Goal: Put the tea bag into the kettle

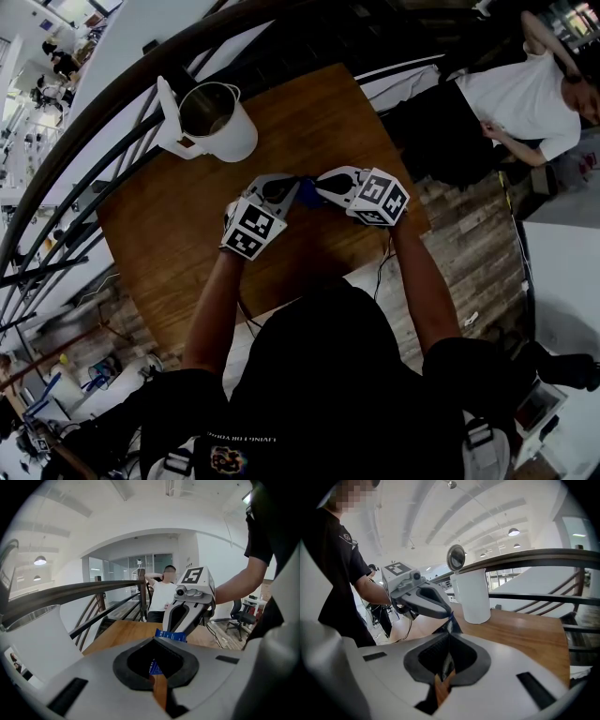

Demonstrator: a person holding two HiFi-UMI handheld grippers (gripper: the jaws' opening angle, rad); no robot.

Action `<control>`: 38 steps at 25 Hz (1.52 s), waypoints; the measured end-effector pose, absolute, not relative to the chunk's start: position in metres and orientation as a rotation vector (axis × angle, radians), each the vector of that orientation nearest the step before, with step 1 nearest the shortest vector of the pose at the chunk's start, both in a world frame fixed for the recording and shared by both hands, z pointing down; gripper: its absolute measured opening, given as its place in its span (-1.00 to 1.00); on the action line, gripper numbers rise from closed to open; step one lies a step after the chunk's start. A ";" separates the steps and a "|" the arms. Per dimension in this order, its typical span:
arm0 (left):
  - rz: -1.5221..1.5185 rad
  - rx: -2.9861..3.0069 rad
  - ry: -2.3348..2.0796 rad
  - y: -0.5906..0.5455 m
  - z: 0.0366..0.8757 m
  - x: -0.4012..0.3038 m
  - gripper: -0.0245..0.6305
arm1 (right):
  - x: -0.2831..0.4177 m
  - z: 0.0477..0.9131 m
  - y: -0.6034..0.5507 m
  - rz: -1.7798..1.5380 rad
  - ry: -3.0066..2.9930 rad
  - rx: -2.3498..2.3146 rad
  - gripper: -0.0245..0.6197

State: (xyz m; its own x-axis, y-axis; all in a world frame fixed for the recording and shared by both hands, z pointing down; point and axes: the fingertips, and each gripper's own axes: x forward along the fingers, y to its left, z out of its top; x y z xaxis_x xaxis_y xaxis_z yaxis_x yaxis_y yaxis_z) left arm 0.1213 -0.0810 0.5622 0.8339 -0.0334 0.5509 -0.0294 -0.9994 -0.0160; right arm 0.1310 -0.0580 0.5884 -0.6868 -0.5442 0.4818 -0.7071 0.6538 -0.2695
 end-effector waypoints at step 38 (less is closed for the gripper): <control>-0.952 -3.012 0.039 -0.066 0.579 0.134 -0.91 | 0.207 0.552 -0.054 0.589 -2.494 1.283 -0.87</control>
State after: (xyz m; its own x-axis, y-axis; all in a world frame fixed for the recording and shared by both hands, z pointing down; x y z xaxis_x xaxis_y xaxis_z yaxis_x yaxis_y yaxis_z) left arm 0.1345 -0.0660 0.5790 0.8179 -0.0181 0.5751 -0.0284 -0.9996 0.0090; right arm 0.2066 -0.0536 0.5520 -0.5691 -0.7084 0.4175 -0.8203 0.5239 -0.2292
